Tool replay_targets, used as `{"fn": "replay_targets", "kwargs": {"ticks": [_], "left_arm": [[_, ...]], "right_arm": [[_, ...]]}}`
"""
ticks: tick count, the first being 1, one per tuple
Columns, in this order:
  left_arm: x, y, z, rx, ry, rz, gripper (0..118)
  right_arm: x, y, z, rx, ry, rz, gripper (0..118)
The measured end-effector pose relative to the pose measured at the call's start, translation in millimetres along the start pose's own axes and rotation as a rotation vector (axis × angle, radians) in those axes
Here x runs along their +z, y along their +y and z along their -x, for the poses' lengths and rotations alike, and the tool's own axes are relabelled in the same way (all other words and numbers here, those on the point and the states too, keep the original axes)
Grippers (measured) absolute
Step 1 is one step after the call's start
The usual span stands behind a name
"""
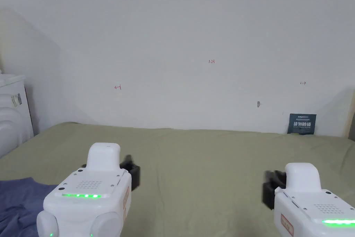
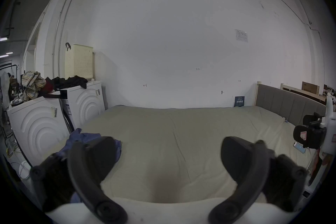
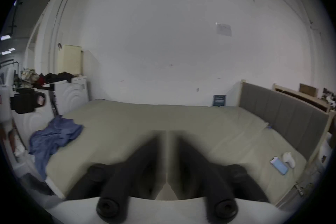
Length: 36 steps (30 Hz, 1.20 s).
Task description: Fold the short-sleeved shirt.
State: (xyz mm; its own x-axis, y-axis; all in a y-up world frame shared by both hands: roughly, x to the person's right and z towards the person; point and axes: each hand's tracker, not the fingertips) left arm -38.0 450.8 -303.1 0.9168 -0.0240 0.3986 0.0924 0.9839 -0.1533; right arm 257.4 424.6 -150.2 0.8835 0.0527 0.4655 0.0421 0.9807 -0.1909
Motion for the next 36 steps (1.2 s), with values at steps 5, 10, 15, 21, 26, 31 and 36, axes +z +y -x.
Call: {"fn": "replay_targets", "kwargs": {"ticks": [5, 10, 15, 21, 26, 31, 36], "left_arm": [[-0.4, -4.2, 1.1, 0.002, -0.012, 0.024, 0], [-2.1, -6.6, 5.0, -0.003, -0.027, 0.038, 0], [-0.1, -5.5, 16.6, 0.015, -0.008, 0.041, 0], [22.0, -8.0, 74.8, 0.025, 0.134, 0.057, 0], [56.1, -15.7, 135.0, 0.057, 0.289, 0.076, 0], [86.8, -26.1, 187.0, 0.078, 0.437, 0.118, 0], [96.0, -34.7, 213.9, 0.107, 0.484, 0.127, 0]], "right_arm": [[-1.0, 2.9, -5.9, -0.055, 0.002, 0.006, 0], [-3.1, 4.1, -5.1, -0.008, -0.034, -0.002, 0], [-7.3, 4.9, -0.2, 0.008, -0.030, 0.013, 1], [-24.4, 2.8, 51.7, 0.026, 0.111, 0.018, 1], [-40.4, -3.5, 114.6, 0.020, 0.266, 0.035, 1], [-48.7, -9.4, 169.6, 0.017, 0.381, 0.037, 1], [-54.6, -11.3, 193.7, 0.025, 0.435, 0.043, 1]]}}
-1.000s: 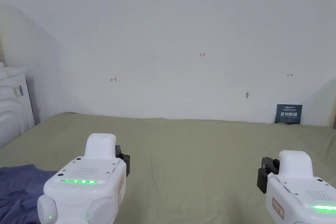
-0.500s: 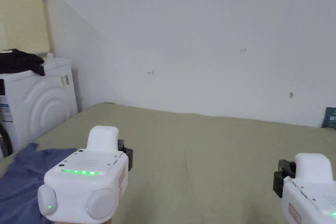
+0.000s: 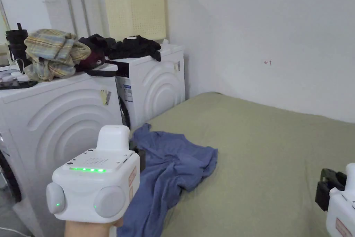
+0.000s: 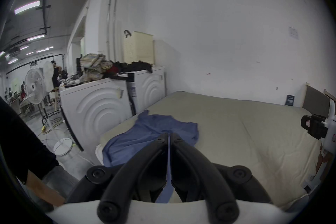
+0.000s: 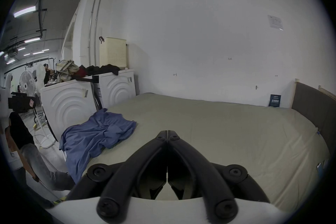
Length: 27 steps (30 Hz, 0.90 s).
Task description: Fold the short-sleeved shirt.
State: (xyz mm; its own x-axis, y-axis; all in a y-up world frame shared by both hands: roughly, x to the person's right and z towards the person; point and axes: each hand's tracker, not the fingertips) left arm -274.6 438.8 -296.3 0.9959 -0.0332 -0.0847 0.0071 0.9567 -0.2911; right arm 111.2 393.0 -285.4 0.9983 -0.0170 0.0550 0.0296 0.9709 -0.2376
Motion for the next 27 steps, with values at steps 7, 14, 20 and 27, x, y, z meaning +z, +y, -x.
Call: {"fn": "replay_targets", "kwargs": {"ticks": [7, 14, 20, 27], "left_arm": [[-25.1, -6.1, -3.0, 0.005, -0.012, 0.034, 0], [-68.8, -15.8, -17.3, 0.006, -0.045, 0.092, 0], [-148.8, -32.2, -24.2, 0.026, -0.080, 0.208, 0], [-274.0, -63.7, -29.8, 0.088, -0.133, 0.451, 0]], "right_arm": [[-12.0, -7.7, 0.2, 0.022, 0.014, 0.033, 1], [-25.7, -17.8, -6.0, 0.027, 0.016, 0.073, 1], [-48.3, -35.2, -3.3, 0.040, 0.023, 0.123, 1], [-74.7, -56.5, -3.2, 0.025, 0.034, 0.189, 1]]}}
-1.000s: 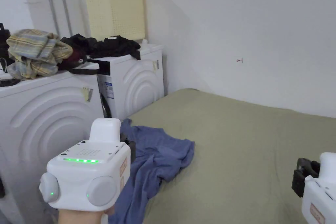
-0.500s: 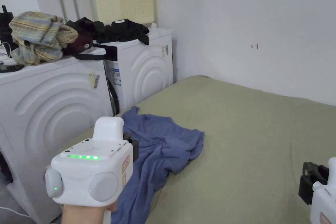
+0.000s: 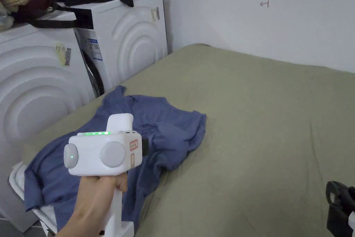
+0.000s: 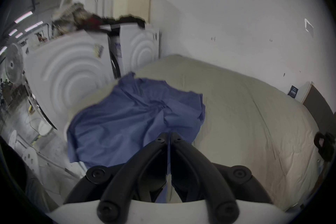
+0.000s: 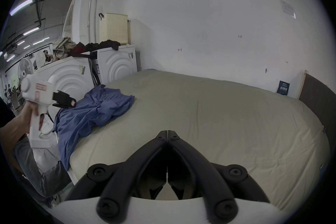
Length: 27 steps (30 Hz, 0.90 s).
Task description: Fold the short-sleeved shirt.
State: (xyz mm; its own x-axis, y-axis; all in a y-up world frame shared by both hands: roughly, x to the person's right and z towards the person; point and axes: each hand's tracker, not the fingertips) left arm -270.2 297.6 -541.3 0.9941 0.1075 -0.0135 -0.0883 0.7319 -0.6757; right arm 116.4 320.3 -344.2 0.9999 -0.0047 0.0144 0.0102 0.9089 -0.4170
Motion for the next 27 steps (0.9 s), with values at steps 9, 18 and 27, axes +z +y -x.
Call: {"fn": "replay_targets", "kwargs": {"ticks": [9, 18, 27], "left_arm": [[-82.1, 89.2, 32.6, 0.031, 0.021, 0.196, 117], [-176.3, 8.7, -33.7, -0.074, 0.104, 0.331, 116], [-145.2, 35.0, -52.1, -0.065, 0.035, 0.261, 5]], "right_arm": [[-33.2, -21.7, -3.0, 0.005, 0.007, 0.092, 1], [-36.5, -33.4, -11.3, 0.000, 0.009, 0.130, 1], [-13.8, -33.7, -32.2, -0.068, -0.015, 0.121, 1]]}}
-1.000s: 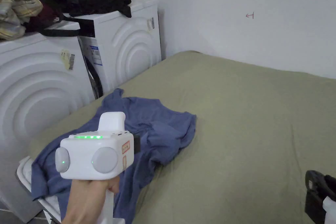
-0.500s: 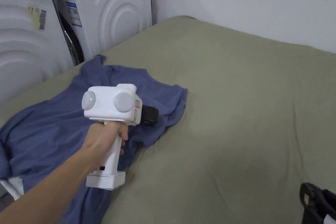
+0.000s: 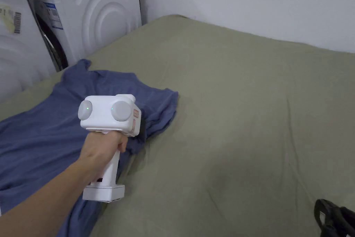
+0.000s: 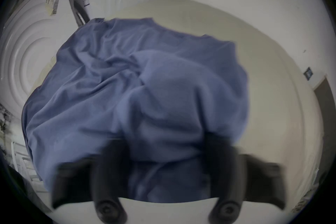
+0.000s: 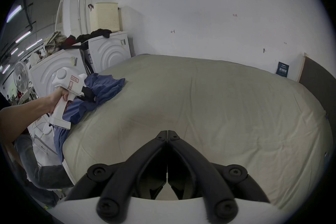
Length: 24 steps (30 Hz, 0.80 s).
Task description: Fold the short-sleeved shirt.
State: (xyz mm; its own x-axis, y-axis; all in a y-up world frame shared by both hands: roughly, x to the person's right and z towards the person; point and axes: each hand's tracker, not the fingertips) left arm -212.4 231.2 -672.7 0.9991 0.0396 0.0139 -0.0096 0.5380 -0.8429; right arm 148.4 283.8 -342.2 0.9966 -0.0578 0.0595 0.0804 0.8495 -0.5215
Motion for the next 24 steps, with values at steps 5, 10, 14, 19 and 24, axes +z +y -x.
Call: {"fn": "replay_targets", "kwargs": {"ticks": [5, 10, 14, 19, 24], "left_arm": [[24.5, -16.7, -5.8, 0.030, -0.048, -0.033, 5], [61.7, -22.1, -39.6, -0.027, -0.073, -0.089, 5], [89.1, -19.9, -95.2, -0.089, -0.171, -0.115, 5], [117.7, -24.4, -225.2, -0.243, -0.344, -0.141, 5], [148.6, -62.2, -373.1, -0.368, -0.558, -0.136, 5]], "right_arm": [[25.6, 2.5, -21.7, 0.002, -0.033, -0.013, 1], [60.1, 6.6, -59.2, -0.026, -0.072, -0.038, 1], [96.0, 5.0, -91.8, -0.002, -0.154, -0.037, 1], [141.7, -4.6, -132.0, -0.054, -0.271, -0.048, 1], [181.6, -22.5, -167.7, -0.100, -0.372, -0.055, 1]]}}
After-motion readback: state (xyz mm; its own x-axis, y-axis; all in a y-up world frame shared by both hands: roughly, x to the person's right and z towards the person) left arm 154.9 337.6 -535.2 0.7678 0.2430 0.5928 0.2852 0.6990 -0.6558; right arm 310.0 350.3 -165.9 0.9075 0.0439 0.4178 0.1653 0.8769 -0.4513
